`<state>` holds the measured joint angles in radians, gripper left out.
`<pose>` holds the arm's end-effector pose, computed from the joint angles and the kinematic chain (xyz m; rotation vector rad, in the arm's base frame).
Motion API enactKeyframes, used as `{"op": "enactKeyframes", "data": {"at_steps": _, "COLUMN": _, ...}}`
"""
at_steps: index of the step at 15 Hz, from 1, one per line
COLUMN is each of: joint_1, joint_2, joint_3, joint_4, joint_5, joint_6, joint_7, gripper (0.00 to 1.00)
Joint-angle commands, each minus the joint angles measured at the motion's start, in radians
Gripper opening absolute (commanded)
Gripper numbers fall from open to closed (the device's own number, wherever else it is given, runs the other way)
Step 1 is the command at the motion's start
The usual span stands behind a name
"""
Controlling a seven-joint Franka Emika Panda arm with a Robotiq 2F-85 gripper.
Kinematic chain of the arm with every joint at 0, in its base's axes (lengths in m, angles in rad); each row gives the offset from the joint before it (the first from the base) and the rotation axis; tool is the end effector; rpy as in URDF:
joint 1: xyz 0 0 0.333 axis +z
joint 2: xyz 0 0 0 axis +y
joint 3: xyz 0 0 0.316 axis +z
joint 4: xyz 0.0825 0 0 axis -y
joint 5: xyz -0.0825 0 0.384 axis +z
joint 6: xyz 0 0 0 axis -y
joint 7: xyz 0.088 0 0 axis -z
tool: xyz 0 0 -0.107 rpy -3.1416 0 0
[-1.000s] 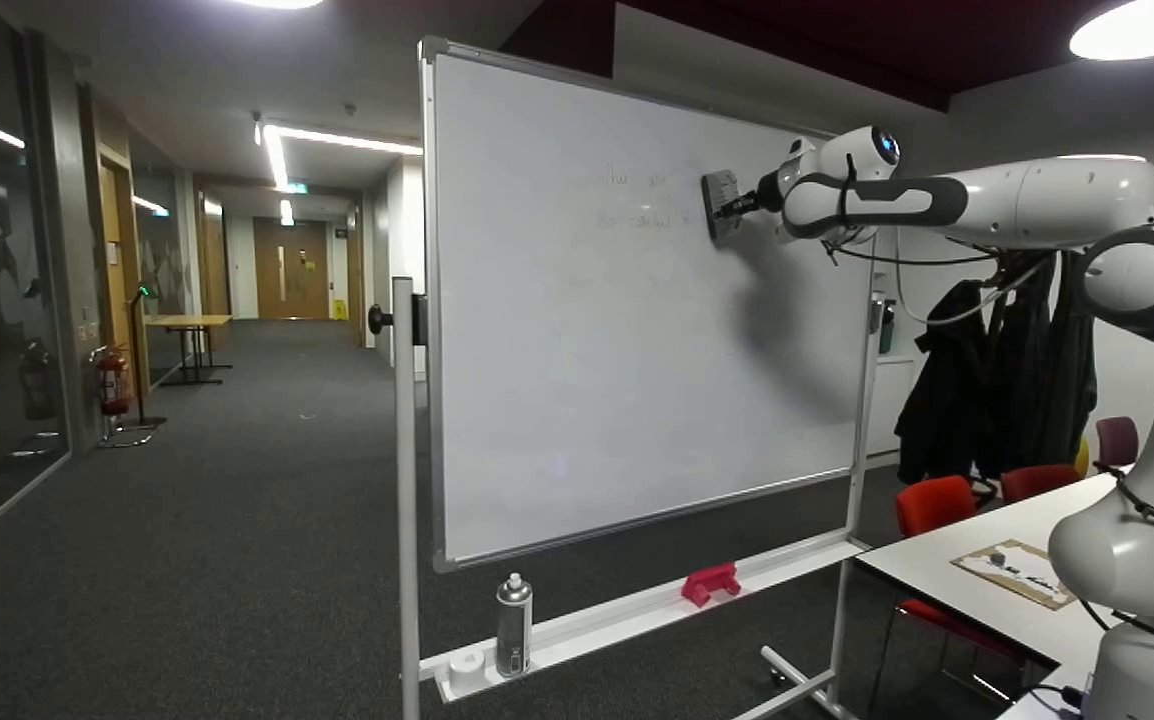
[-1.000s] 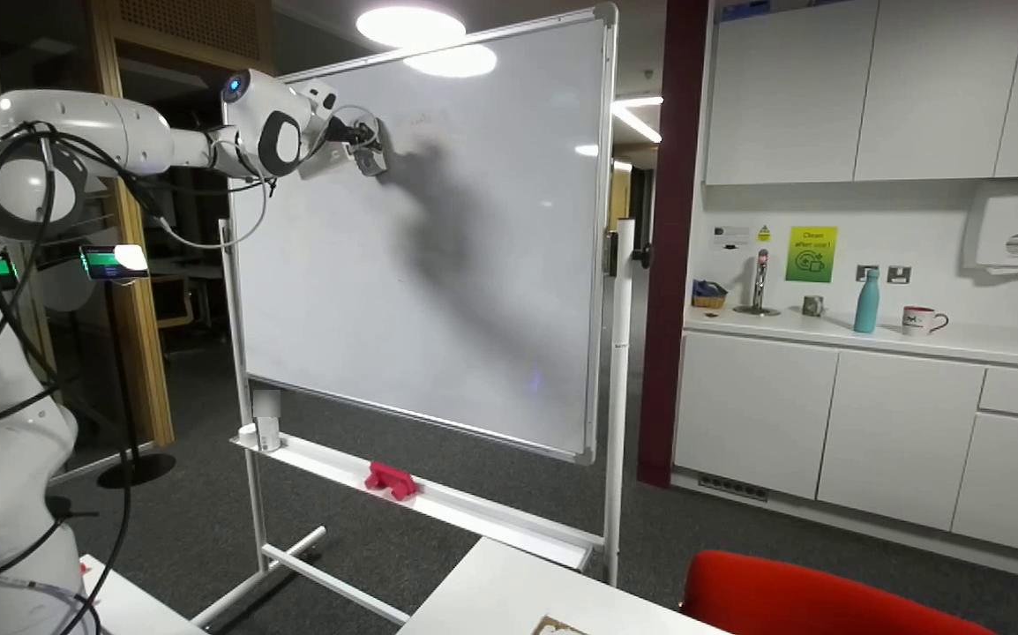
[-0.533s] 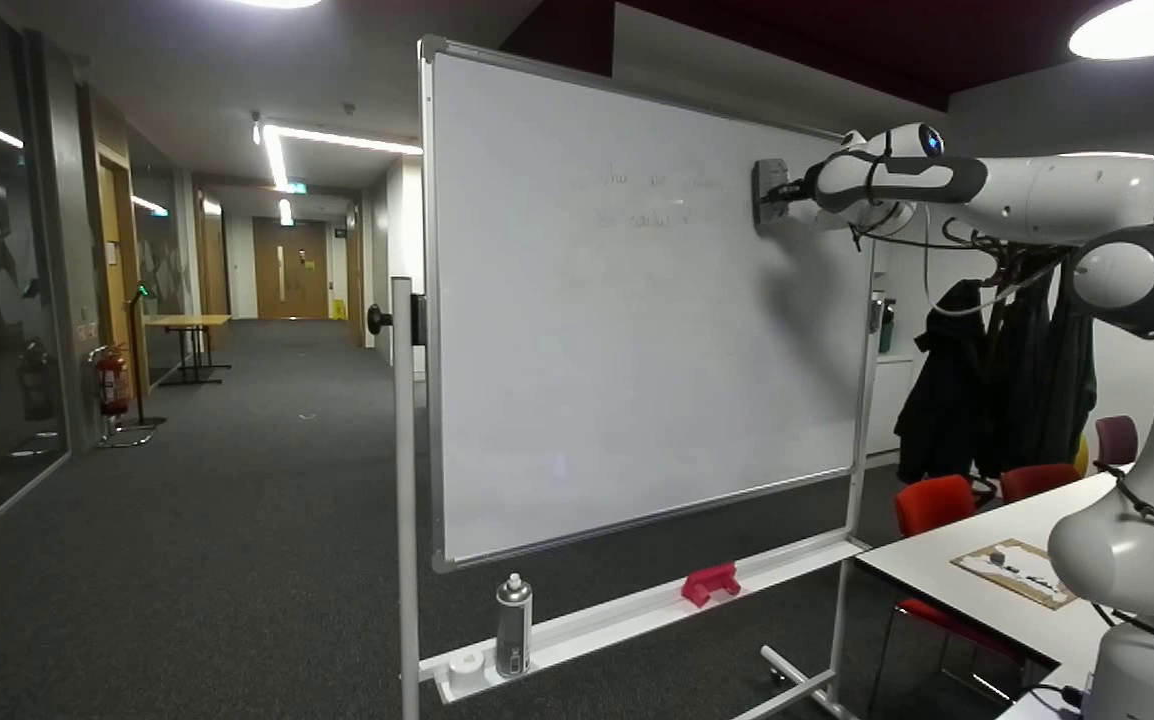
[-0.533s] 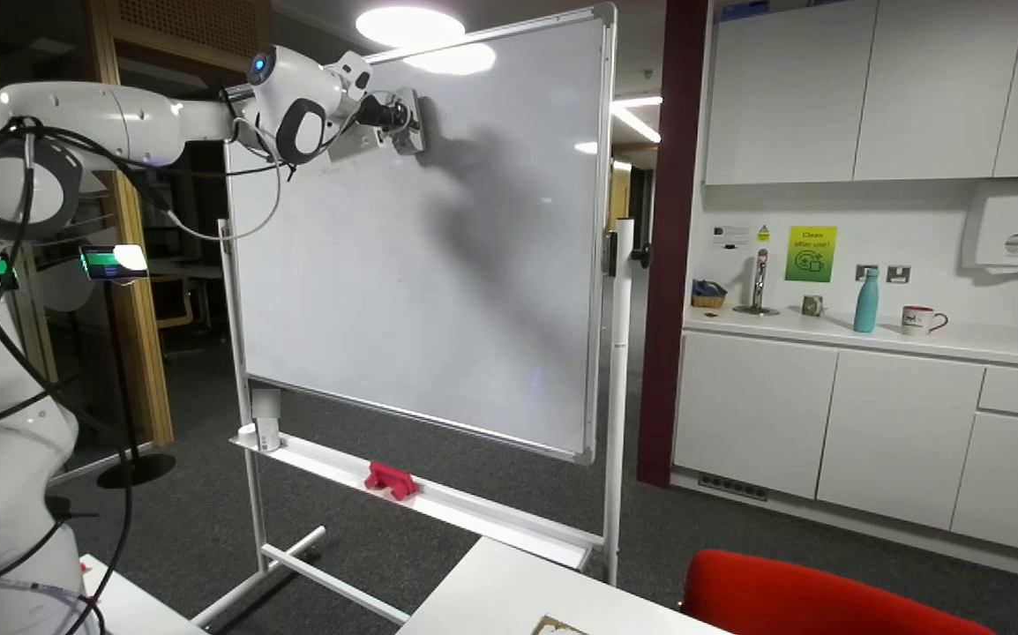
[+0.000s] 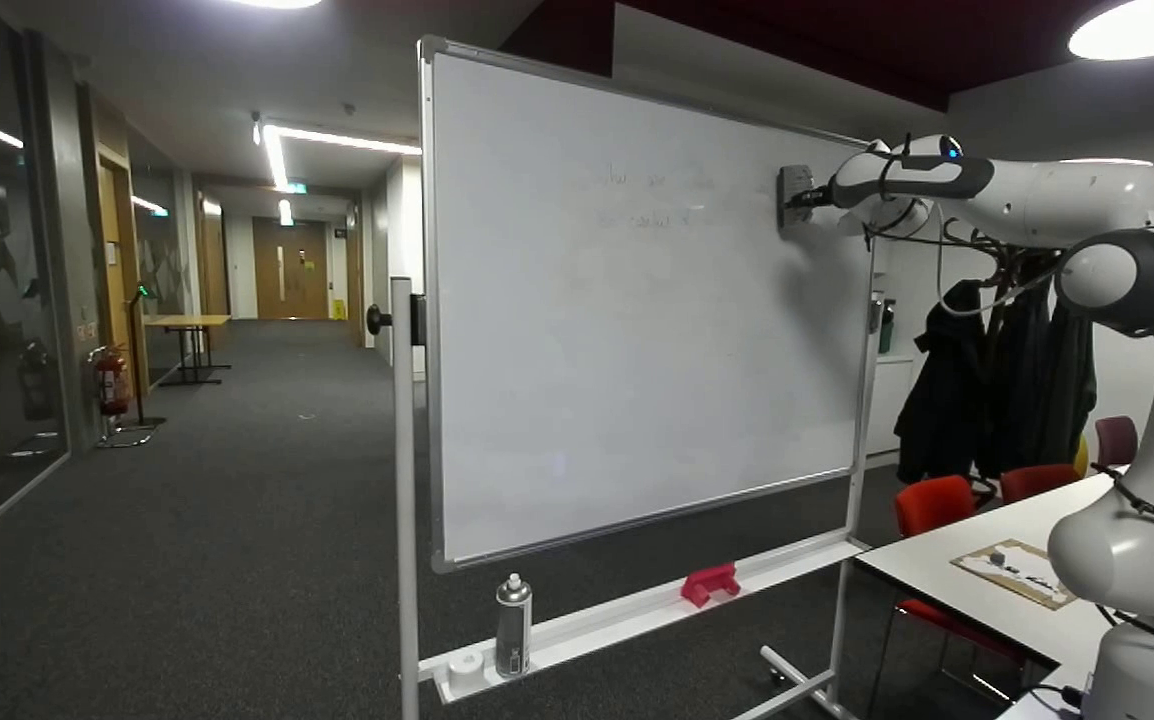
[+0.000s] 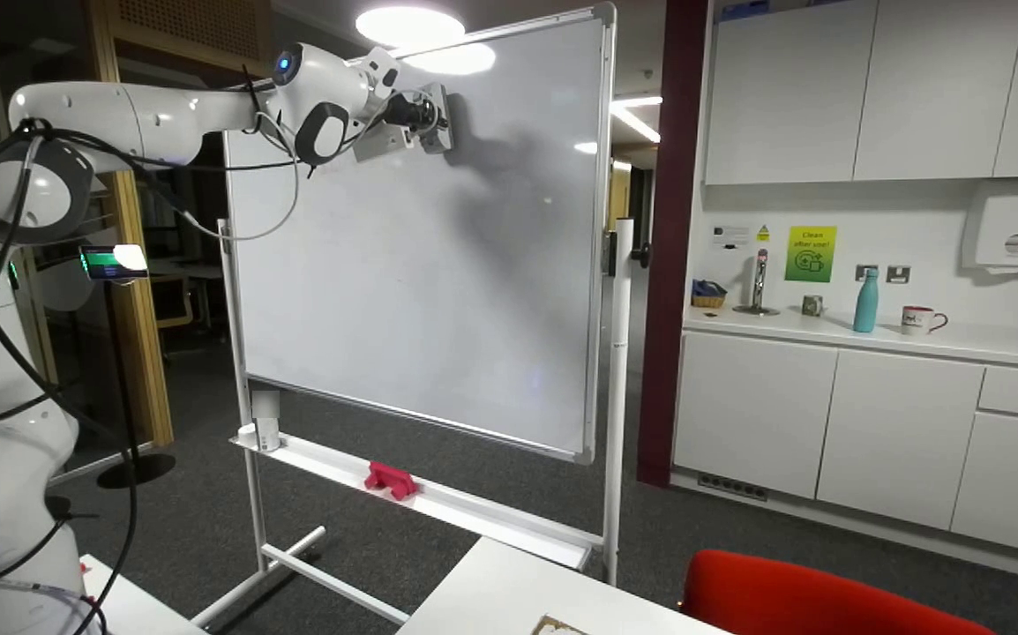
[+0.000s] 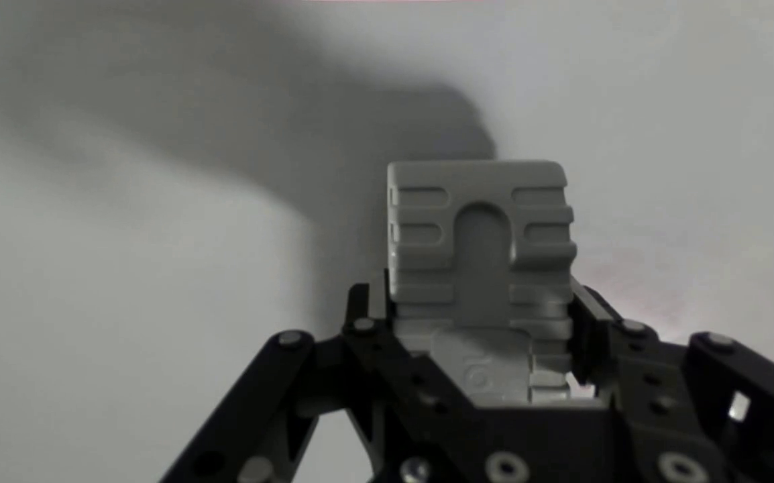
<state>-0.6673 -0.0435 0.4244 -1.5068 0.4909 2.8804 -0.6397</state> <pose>0.5426 -0.1532 0.8376 2.2272 0.0476 1.9370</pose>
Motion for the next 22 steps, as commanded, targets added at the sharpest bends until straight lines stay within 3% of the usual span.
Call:
{"op": "enactKeyframes", "data": {"at_steps": 1, "joint_1": 0.017, "joint_2": 0.022, "joint_3": 0.007, "joint_4": 0.040, "joint_5": 0.032, "joint_6": -0.009, "joint_7": -0.085, "gripper": 0.35}}
{"op": "enactKeyframes", "data": {"at_steps": 11, "joint_1": 0.091, "joint_2": 0.019, "joint_3": 0.081, "joint_4": 0.033, "joint_5": -0.046, "joint_6": -0.010, "joint_7": -0.156, "gripper": 0.35}}
{"op": "enactKeyframes", "data": {"at_steps": 22, "joint_1": 0.040, "joint_2": 0.110, "joint_3": -0.001, "joint_4": 0.159, "joint_5": -0.025, "joint_6": -0.053, "joint_7": -0.108, "gripper": 0.35}}
